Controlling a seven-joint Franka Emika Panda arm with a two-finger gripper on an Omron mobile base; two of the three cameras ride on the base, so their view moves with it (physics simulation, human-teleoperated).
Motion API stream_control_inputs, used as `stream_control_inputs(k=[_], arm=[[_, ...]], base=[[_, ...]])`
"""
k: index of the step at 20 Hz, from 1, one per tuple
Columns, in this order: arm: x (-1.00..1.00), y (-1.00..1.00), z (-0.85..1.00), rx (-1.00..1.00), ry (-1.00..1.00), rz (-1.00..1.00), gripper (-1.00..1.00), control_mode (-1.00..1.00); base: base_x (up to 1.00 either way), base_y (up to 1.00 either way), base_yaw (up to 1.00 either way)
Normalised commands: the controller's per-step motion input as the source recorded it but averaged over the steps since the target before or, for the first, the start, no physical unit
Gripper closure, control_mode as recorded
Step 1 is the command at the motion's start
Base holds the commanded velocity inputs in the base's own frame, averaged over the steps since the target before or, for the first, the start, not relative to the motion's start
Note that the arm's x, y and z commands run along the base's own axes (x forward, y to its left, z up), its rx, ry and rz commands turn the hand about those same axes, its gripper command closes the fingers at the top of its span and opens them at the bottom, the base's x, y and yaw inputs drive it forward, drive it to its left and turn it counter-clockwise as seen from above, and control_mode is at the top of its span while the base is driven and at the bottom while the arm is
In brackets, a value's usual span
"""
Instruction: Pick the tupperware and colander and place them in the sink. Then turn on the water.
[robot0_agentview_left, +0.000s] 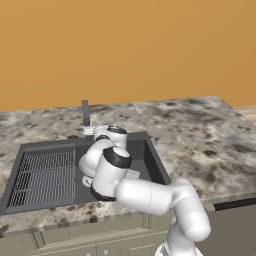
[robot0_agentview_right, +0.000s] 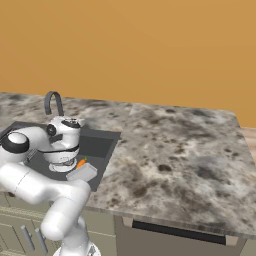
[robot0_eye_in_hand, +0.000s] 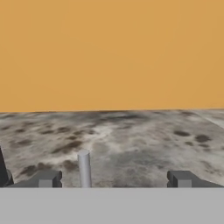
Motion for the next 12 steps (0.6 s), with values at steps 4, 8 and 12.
stream_control_inputs(k=[4,8,12], arm=[[0.01,-0.19,0.00,0.00,0.00,-0.09,-1.00,-1.00],[0.04,-0.35,0.00,0.00,0.00,-0.02,-1.00,-1.00],[0.03,-0.42,0.00,0.00,0.00,0.00,-1.00,-1.00]], base=[[0.00,0.00,0.00],[0.00,0.00,0.00],[0.00,0.00,0.00]])
